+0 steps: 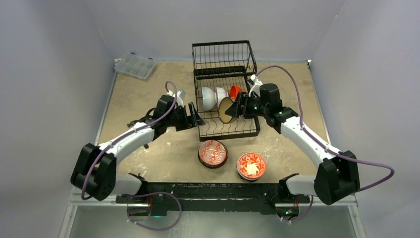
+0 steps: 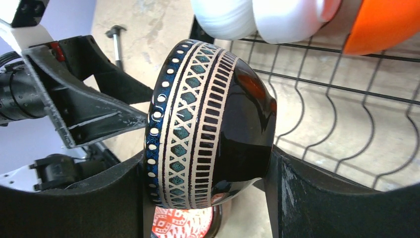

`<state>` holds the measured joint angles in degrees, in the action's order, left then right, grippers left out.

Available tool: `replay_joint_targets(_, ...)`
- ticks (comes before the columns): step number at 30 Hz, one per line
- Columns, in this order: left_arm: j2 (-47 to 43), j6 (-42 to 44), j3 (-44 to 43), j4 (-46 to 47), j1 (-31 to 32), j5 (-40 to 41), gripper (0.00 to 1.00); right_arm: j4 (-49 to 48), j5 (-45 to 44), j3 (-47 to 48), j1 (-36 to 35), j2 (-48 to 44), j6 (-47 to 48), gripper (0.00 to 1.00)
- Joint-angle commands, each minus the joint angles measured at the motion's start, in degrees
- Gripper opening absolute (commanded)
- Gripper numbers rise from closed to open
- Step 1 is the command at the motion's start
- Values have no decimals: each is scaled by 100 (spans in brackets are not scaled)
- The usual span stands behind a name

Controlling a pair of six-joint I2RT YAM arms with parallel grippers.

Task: Load the bowls into the dish rack
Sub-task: Adjust the dish rack at the center of the board.

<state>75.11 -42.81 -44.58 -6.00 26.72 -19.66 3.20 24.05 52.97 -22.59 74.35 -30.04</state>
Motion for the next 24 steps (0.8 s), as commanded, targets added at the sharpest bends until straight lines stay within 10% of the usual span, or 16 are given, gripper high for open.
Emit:
replay_joint_targets(1, 438, 50, -271, 11, 9, 229, 74, 557, -661, 532, 0, -296, 586, 0)
replay_joint_targets(24, 1560, -864, 155, 1764, 358, -459, 12, 1672, -2342, 1038, -1, -343, 1330, 0)
